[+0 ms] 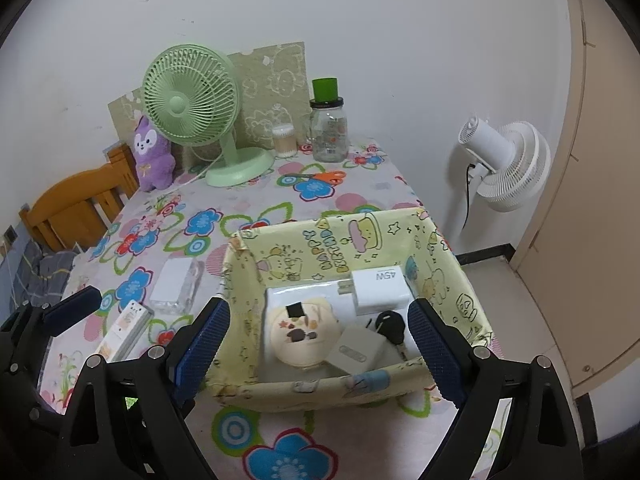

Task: Organize rigid objects
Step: 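Withdraw both grippers from the paper box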

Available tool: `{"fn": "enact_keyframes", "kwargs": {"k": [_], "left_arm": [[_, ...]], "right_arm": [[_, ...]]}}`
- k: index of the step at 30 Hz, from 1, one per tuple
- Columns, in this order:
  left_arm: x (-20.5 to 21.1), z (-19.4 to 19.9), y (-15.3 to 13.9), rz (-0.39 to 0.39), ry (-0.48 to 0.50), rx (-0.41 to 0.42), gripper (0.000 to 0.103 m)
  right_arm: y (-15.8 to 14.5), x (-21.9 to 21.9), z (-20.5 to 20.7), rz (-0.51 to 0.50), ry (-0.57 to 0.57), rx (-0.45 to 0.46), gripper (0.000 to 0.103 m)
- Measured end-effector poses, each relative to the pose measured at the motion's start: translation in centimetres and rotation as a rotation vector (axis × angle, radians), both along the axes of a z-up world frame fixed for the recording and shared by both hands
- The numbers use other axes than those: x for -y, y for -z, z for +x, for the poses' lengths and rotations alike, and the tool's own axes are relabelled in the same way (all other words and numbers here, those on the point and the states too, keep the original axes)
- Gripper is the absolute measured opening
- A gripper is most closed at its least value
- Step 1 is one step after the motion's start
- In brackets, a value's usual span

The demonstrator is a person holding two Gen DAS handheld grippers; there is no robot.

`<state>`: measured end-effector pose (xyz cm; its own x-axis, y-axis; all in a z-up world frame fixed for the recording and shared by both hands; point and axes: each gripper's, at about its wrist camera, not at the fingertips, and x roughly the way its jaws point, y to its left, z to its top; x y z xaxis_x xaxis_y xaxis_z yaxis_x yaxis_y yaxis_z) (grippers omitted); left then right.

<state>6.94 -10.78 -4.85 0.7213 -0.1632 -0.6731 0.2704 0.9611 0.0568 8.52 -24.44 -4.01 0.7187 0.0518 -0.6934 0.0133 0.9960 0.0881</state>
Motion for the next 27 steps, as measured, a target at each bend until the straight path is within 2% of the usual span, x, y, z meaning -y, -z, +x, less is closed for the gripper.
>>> {"fn": "enact_keyframes", "kwargs": {"k": [17, 27], "left_arm": [[-4.3, -2.2, -1.2, -0.022, -0.029, 0.029, 0.103], [-7.1, -2.9, -1.0, -0.037, -0.068, 0.026, 0.103]], "right_arm": [[-1.8, -4.2, -2.2, -0.041, -0.021, 0.058, 0.097], [-1.9, -6.4, -3.0, -0.046, -0.056, 0.063, 0.099]]}}
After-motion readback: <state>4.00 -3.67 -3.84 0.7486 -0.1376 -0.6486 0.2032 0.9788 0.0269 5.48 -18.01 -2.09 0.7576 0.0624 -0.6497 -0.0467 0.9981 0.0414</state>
